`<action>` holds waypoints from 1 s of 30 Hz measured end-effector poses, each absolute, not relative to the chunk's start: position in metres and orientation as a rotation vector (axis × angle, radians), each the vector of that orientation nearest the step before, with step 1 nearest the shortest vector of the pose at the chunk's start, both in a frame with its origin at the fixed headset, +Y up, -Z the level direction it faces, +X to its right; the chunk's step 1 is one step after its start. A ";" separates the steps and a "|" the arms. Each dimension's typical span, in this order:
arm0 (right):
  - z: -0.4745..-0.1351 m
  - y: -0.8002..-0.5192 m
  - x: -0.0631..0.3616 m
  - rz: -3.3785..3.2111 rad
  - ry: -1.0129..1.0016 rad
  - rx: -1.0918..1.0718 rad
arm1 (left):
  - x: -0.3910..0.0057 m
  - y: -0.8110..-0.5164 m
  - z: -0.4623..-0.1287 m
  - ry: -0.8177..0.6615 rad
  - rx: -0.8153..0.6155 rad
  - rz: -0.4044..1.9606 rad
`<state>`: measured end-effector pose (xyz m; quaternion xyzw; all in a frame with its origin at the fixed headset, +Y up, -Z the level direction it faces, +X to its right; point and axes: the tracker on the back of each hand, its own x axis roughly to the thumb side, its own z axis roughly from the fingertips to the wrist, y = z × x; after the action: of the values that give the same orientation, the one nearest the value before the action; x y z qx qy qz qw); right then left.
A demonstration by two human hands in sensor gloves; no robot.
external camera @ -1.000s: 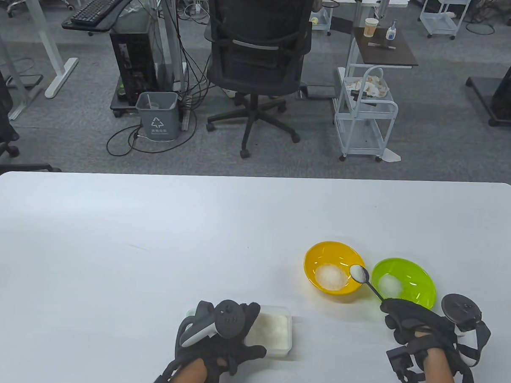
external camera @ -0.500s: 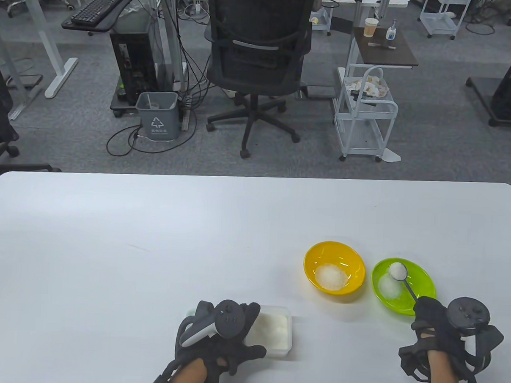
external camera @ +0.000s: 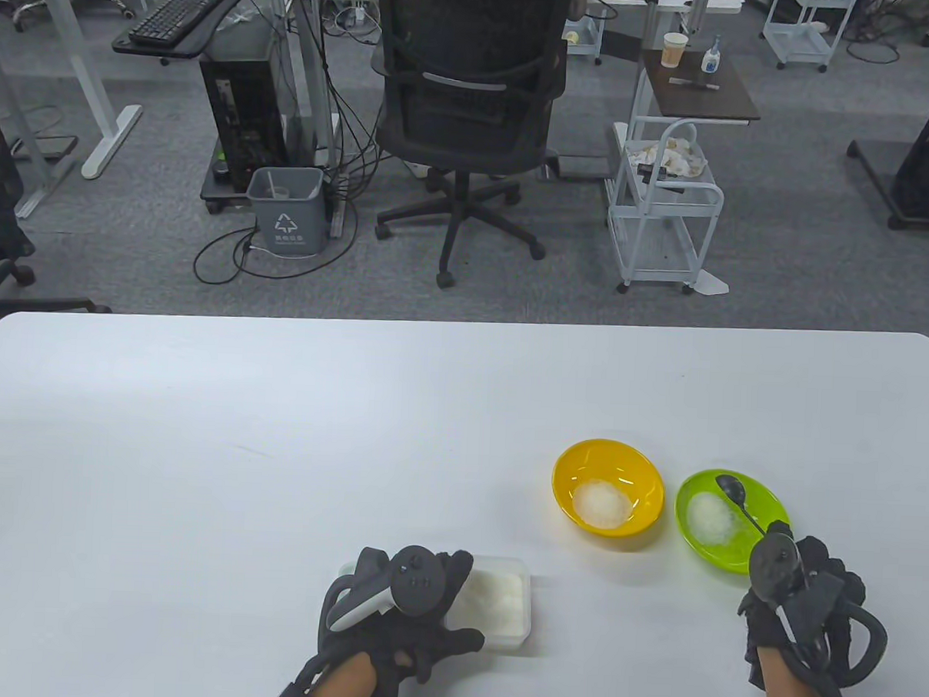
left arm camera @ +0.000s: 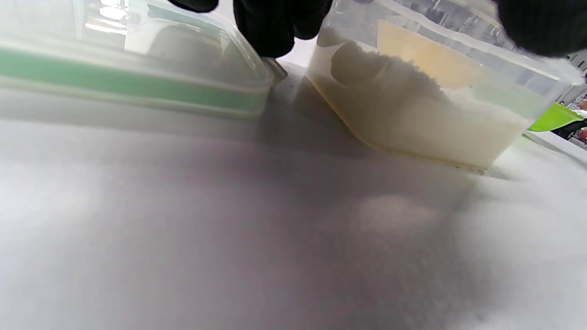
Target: Scoop white sugar from container into bowls
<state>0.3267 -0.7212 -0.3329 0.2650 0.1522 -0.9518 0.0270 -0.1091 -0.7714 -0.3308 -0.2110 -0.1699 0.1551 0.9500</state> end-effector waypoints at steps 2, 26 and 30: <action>-0.333 -0.721 0.325 -2.922 0.474 0.806 | -0.109 -0.771 -0.331 -0.346 -0.429 0.315; -0.321 -0.705 0.254 -3.362 0.530 0.329 | -0.109 -0.771 -0.331 -0.345 -0.429 0.316; -0.319 -0.711 0.229 -3.373 0.479 0.136 | -0.110 -0.771 -0.330 -0.346 -0.431 0.317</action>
<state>0.2291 -0.7114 -0.3192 0.0395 0.1393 -0.9804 -0.1336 -0.1099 -0.7708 -0.3303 -0.2117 -0.1701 0.1559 0.9497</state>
